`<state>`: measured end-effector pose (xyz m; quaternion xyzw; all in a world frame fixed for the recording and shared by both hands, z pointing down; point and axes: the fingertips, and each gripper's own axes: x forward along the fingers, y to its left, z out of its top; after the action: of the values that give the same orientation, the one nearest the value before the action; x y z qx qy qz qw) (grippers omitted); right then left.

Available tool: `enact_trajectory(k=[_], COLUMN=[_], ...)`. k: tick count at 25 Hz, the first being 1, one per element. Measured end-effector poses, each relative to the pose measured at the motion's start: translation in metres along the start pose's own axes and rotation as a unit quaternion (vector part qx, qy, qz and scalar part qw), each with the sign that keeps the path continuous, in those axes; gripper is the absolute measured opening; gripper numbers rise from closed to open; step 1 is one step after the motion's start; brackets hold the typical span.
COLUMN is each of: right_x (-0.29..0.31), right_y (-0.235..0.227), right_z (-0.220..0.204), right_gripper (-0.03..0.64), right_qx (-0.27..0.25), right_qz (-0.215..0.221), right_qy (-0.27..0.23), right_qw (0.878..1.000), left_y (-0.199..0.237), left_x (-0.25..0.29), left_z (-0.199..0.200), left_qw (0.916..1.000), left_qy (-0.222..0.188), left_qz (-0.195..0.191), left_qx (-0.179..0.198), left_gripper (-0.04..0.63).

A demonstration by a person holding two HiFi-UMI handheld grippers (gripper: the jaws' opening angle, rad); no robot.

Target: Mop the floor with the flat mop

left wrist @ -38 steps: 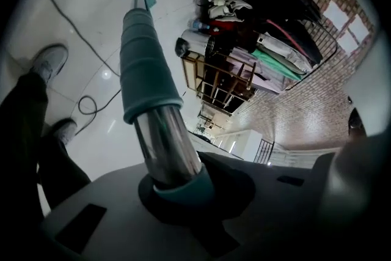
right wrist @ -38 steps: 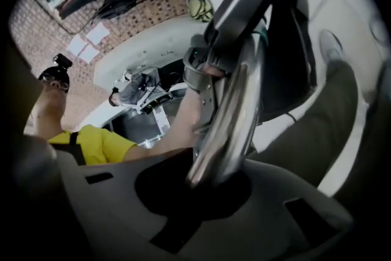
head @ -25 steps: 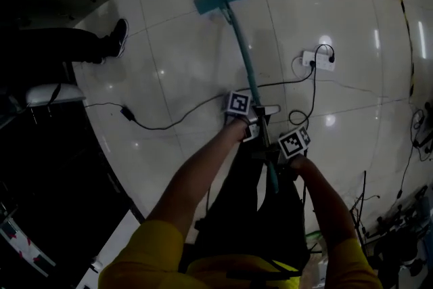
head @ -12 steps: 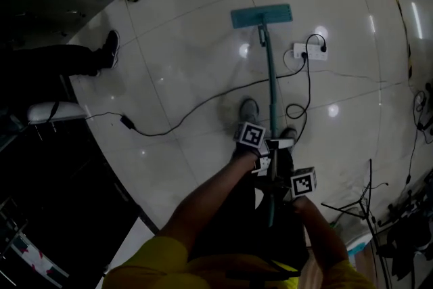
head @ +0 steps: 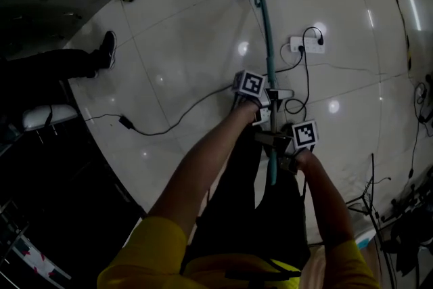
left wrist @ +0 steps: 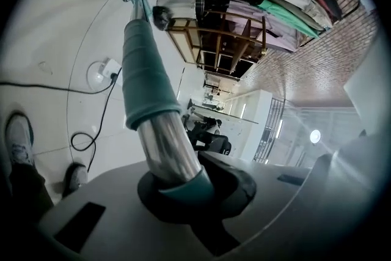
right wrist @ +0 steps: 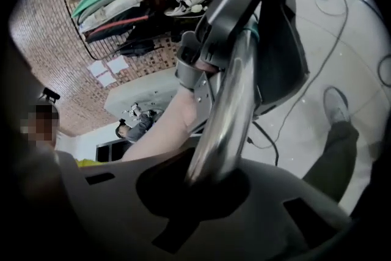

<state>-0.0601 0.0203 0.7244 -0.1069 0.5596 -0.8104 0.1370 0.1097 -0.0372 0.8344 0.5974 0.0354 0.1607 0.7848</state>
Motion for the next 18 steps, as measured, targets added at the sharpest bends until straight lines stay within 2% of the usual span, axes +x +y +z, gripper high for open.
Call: enact_trajectory(k=[2,6,9,11,13,16,18], right_x=[-0.007,-0.030,-0.047,-0.051,-0.051,-0.043,-0.037], right_y=[0.011,0.035,0.056,0.048,0.034,0.022,0.012], right_z=[-0.056,-0.168,-0.208,-0.208,-0.188,-0.139,-0.098], right_gripper=[0.020,0.018,0.031,0.043,0.034,0.035,0.043], right_qx=[0.027,0.082,0.090,0.072,0.058,0.029,0.006], right_qz=[0.007,-0.010,-0.009,-0.024,-0.033,-0.020,-0.016], right_qy=[0.008,0.031,0.045,0.072,0.092,0.100,0.091], right_qw=[1.000,0.996,0.995,0.995,0.993,0.994,0.996], left_y=[-0.007,-0.034,-0.057,-0.058,-0.055,-0.054,-0.044], left_x=[0.000,0.005,0.014,0.019,0.021,0.019,0.015], left_z=[-0.058,-0.175,-0.216,-0.210,-0.185,-0.142,-0.102], left_qw=[0.9996,0.9958,0.9913,0.9923,0.9917,0.9832,0.9870], left_qy=[-0.001,-0.012,-0.035,-0.051,-0.062,-0.064,-0.063], left_qz=[0.001,-0.015,-0.046,-0.067,-0.089,-0.109,-0.095], left_qx=[-0.027,-0.090,-0.118,-0.091,-0.069,-0.132,-0.113], left_gripper=[0.040,0.041,0.046,0.053,0.057,0.063,0.066])
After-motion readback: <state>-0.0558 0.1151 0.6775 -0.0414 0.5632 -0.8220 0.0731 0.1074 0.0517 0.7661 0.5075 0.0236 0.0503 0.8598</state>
